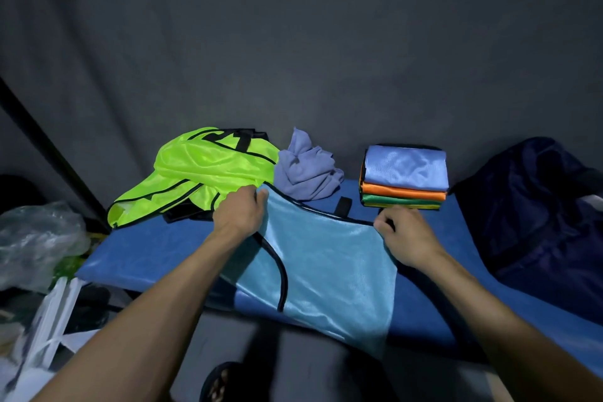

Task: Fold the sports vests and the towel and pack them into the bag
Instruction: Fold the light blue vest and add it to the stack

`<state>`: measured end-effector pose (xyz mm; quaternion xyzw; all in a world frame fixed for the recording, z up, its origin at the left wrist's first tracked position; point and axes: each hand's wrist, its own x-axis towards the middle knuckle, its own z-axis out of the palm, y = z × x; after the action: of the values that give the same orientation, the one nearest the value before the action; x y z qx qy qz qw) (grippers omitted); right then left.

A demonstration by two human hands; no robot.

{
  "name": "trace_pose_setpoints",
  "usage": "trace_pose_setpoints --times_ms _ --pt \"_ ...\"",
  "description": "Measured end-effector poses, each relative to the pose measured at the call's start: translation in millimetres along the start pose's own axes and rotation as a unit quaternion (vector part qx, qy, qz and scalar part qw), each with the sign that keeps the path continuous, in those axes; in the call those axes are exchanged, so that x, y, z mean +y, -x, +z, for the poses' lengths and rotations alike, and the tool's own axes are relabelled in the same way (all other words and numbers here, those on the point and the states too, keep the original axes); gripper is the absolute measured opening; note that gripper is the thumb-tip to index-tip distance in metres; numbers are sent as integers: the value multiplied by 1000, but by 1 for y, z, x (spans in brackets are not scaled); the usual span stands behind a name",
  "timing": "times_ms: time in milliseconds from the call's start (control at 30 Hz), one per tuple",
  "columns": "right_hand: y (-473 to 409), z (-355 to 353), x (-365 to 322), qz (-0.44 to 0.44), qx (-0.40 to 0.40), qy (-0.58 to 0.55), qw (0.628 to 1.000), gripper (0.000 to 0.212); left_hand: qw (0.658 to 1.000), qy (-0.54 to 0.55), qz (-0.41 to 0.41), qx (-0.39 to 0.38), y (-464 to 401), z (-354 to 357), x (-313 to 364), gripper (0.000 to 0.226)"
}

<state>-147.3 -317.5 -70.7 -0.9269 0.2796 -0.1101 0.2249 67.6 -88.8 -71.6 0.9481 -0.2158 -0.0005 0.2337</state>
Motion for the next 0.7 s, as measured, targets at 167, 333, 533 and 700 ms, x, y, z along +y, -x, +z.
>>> trace_pose_setpoints --times_ms 167,333,533,700 --pt "-3 2 -7 43 -44 -23 998 31 997 -75 13 26 -7 5 -4 43" --pt "5 -6 1 0 10 -9 1000 11 991 -131 21 27 -6 5 -7 38" --pt "-4 -30 39 -41 -88 -35 995 63 957 24 267 109 33 -7 48 16" --pt "-8 -17 44 -80 -96 -3 992 61 865 -4 481 -145 92 30 81 41"
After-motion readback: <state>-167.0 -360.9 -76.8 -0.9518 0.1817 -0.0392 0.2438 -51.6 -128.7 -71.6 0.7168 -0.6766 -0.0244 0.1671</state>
